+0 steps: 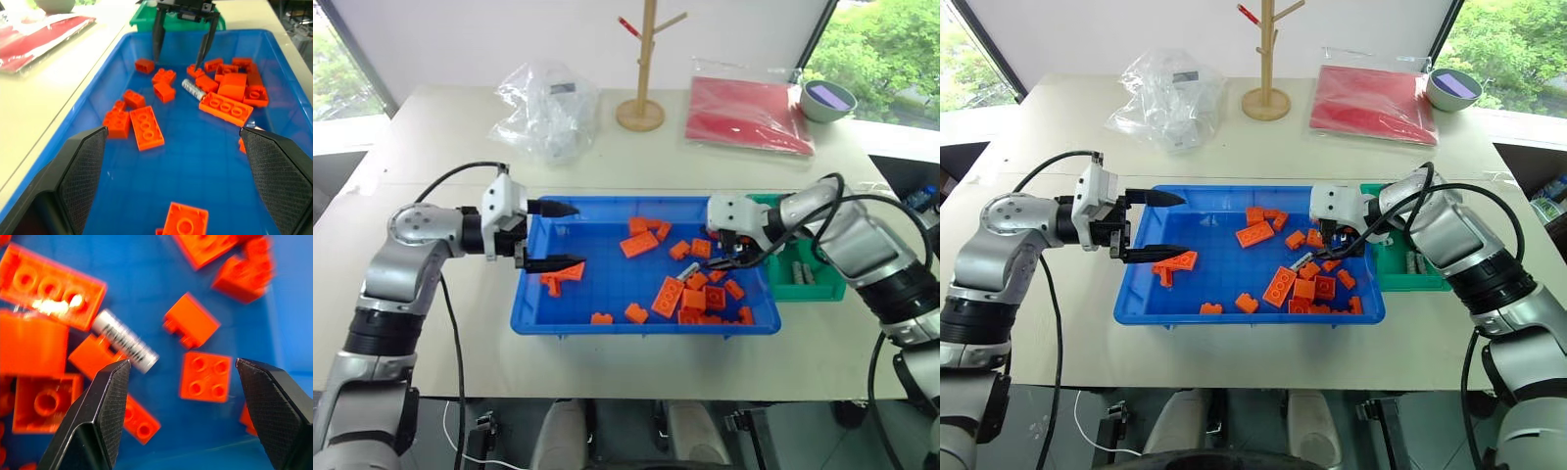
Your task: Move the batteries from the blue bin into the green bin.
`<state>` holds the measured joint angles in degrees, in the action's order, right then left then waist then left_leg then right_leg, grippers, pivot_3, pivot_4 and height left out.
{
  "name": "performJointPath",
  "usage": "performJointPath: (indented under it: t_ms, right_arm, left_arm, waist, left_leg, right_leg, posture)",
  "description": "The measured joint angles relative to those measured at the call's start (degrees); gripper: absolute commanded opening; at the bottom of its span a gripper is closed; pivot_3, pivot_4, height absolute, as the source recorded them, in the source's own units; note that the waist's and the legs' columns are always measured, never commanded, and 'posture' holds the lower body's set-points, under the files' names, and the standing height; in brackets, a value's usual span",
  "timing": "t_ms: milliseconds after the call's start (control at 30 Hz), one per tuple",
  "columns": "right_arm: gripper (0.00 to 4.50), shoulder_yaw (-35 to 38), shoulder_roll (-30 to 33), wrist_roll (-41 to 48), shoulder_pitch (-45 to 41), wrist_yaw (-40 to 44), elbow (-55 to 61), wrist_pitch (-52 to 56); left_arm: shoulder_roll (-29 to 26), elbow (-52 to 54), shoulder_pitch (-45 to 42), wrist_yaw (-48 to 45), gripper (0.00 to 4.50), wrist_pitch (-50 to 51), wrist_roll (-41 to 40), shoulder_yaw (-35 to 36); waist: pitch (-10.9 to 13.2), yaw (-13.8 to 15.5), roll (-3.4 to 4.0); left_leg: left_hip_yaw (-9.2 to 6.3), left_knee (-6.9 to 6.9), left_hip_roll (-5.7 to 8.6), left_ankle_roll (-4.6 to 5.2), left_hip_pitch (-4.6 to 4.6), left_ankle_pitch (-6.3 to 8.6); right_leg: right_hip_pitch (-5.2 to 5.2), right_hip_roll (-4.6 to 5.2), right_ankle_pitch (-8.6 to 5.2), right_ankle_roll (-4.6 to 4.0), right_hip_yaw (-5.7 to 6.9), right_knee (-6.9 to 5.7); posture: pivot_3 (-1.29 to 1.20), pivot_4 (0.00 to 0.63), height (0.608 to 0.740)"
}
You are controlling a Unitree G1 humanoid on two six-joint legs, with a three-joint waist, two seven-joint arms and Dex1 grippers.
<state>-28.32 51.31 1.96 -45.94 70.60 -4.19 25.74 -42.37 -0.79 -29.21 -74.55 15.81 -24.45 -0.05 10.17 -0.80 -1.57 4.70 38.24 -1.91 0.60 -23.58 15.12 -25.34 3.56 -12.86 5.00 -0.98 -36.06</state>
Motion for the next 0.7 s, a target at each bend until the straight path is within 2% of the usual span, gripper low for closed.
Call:
performJointPath:
  t_ms: [167, 700]
  right_arm:
    - [3.54, -0.12, -2.98, -2.8, -0.05, 1.38, -2.29, -2.99]
    - [3.54, 2.19, -5.23, -4.2, 2.07, 4.07, -1.15, -5.46]
  left_arm:
    - [-0.2, 1.54, 0.7, 0.95, 4.5, 0.36, -0.07, 1.12]
    - [-0.19, 1.81, 1.04, 1.37, 4.5, 1.01, -0.05, 1.19]
  waist:
    - [0.0, -0.07, 0.0]
    - [-0.01, -0.05, -0.01]
  left_leg:
    - [0.01, 0.0, -0.01, -0.02, 0.04, -0.01]
    - [0.04, 0.01, 0.0, -0.02, 0.1, -0.01]
  right_leg:
    - [0.02, -0.01, 0.0, 0.0, 0.01, -0.04]
    - [0.08, -0.01, 0.01, 0.01, 0.01, -0.05]
  posture:
    - [0.0, 0.15, 0.736]
    - [0.0, 0.15, 0.736]
